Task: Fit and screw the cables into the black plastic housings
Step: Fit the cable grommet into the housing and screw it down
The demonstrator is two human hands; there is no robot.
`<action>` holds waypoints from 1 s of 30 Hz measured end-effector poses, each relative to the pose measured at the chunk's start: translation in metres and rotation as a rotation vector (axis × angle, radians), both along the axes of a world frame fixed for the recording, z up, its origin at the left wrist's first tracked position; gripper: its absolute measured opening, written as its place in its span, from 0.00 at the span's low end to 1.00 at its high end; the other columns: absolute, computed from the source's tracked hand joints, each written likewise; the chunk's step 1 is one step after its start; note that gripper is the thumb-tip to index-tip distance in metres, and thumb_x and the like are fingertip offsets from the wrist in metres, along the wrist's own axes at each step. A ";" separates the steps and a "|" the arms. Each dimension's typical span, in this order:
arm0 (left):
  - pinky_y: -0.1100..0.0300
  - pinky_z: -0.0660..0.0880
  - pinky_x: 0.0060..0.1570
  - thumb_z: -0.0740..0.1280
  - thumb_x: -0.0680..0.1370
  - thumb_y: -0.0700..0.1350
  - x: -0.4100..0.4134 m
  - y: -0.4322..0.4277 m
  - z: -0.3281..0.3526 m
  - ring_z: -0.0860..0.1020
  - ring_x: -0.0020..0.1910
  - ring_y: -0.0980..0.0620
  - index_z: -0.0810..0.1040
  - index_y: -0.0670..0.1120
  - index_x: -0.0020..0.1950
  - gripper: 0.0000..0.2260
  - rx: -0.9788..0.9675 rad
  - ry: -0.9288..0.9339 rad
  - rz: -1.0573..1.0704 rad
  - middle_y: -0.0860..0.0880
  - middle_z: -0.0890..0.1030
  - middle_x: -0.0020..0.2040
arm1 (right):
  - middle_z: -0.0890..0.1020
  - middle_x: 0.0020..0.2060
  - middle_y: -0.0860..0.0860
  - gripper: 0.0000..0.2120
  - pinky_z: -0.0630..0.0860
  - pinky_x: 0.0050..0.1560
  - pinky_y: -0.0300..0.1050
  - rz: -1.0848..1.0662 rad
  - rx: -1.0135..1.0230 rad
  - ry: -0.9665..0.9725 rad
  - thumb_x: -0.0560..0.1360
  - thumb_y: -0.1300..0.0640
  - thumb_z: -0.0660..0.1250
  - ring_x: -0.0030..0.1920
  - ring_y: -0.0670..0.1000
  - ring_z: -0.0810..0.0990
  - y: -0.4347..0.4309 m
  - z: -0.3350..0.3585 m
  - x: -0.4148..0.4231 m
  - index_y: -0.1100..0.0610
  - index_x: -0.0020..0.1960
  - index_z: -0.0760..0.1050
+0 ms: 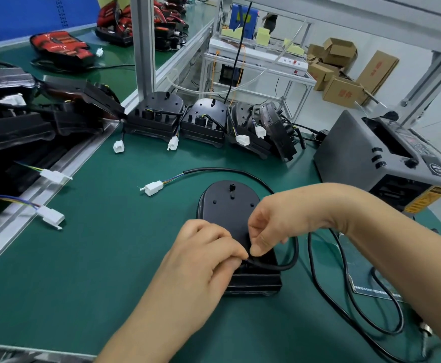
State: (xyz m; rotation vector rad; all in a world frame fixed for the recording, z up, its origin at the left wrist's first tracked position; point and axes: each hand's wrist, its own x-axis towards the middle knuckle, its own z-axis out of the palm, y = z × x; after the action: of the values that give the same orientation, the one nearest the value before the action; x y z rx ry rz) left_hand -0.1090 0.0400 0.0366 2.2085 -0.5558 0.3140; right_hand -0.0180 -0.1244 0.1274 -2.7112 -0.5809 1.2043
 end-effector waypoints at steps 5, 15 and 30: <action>0.74 0.64 0.49 0.65 0.65 0.65 -0.002 -0.017 -0.001 0.67 0.52 0.64 0.73 0.56 0.43 0.16 -0.074 0.084 0.128 0.63 0.73 0.42 | 0.79 0.40 0.44 0.07 0.72 0.33 0.27 -0.041 0.036 0.020 0.73 0.47 0.70 0.31 0.34 0.75 -0.003 -0.004 0.000 0.50 0.44 0.77; 0.68 0.66 0.46 0.74 0.70 0.48 -0.004 -0.031 -0.008 0.68 0.44 0.57 0.74 0.52 0.42 0.08 -0.079 -0.023 0.167 0.57 0.70 0.40 | 0.78 0.45 0.53 0.06 0.80 0.43 0.37 -0.133 0.108 0.116 0.74 0.54 0.70 0.44 0.47 0.76 -0.002 -0.008 0.005 0.56 0.46 0.77; 0.56 0.76 0.55 0.78 0.64 0.33 -0.009 -0.027 -0.023 0.74 0.47 0.50 0.80 0.45 0.42 0.12 0.149 -0.326 0.148 0.48 0.78 0.42 | 0.80 0.36 0.49 0.05 0.79 0.43 0.37 -0.169 0.267 0.159 0.75 0.53 0.70 0.37 0.43 0.78 -0.016 -0.015 0.005 0.53 0.42 0.77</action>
State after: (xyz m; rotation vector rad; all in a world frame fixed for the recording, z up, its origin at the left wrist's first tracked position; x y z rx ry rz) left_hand -0.1178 0.0129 0.0136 2.3634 -0.6063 0.7414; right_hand -0.0128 -0.1401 0.1123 -2.3667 -0.4456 1.1905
